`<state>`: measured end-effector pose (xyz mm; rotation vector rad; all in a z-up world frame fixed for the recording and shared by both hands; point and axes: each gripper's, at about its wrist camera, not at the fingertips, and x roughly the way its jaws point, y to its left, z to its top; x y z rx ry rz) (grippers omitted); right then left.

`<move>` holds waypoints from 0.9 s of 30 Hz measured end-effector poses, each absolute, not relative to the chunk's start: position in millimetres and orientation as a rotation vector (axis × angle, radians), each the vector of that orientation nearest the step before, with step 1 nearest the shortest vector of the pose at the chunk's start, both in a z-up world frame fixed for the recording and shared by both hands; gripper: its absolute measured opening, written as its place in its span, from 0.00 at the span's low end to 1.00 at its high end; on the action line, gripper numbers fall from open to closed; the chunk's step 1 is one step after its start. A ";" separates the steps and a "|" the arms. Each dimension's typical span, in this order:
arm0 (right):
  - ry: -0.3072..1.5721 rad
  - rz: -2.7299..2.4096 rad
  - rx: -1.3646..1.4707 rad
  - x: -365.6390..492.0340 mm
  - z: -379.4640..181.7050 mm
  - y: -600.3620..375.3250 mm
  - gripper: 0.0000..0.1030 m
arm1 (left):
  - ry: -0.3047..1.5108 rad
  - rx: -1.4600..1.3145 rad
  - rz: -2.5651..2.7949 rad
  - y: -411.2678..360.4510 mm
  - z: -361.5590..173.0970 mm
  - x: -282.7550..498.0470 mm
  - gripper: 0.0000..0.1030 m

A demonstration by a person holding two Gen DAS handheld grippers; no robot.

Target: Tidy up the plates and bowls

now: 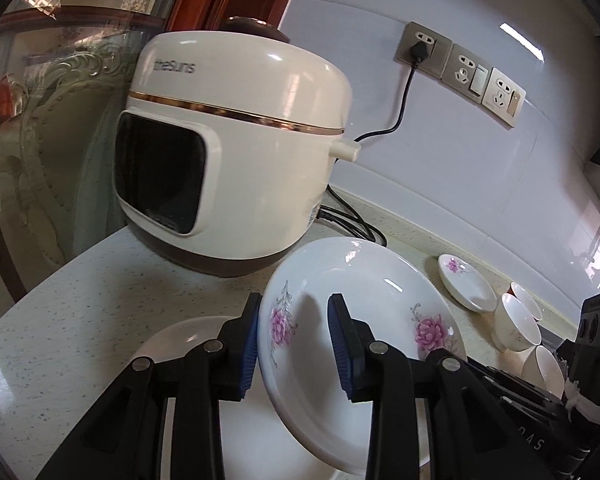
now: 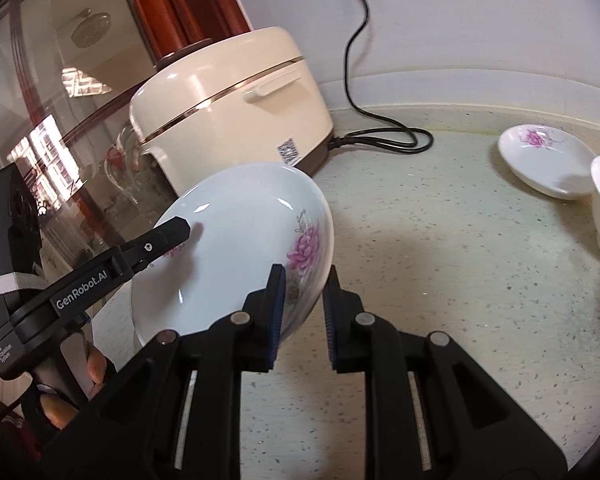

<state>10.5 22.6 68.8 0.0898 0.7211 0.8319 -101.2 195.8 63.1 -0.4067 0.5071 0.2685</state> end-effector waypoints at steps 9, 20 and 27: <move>0.709 0.880 0.069 0.2 70.3 36.5 0.21 | 0.510 -0.396 0.287 202.4 61.7 -122.5 0.35; 0.729 0.949 -0.025 -21.4 58.9 68.9 0.22 | 0.523 -0.387 0.353 223.0 49.1 -141.7 0.37; 0.731 0.950 -0.056 -24.6 55.4 75.4 0.22 | 0.555 -0.386 0.359 228.0 36.5 -143.5 0.37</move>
